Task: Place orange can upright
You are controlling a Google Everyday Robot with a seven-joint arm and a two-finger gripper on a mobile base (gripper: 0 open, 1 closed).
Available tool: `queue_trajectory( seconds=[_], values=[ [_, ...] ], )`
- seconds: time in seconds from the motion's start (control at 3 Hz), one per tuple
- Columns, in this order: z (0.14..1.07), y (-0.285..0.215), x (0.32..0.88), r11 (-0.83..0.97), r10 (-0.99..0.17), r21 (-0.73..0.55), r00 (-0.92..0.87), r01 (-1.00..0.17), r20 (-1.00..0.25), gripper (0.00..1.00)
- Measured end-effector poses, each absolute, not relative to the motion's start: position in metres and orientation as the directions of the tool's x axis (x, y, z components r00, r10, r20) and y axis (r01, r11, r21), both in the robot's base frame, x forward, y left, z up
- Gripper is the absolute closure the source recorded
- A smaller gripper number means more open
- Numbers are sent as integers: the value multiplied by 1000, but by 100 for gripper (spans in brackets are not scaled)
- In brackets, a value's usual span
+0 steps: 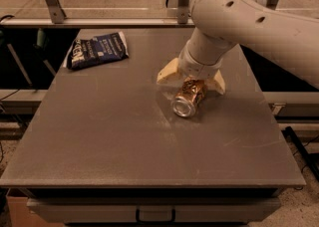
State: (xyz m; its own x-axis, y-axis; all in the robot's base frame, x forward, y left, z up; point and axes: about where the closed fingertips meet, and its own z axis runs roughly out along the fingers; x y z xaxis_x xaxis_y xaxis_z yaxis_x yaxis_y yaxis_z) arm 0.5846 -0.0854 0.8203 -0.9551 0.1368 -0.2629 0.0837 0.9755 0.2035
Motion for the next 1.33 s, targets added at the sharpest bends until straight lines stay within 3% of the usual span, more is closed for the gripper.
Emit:
queue_trajectory(
  seconds=[0.33,1.0,1.33],
  values=[
    [824,-83,586,969,172,216,-953,119,-250,49],
    [830,-83,586,969,172,216,-953,119,-250,96],
    [831,-83,586,969,172,216,-953,119,-250,100]
  ],
)
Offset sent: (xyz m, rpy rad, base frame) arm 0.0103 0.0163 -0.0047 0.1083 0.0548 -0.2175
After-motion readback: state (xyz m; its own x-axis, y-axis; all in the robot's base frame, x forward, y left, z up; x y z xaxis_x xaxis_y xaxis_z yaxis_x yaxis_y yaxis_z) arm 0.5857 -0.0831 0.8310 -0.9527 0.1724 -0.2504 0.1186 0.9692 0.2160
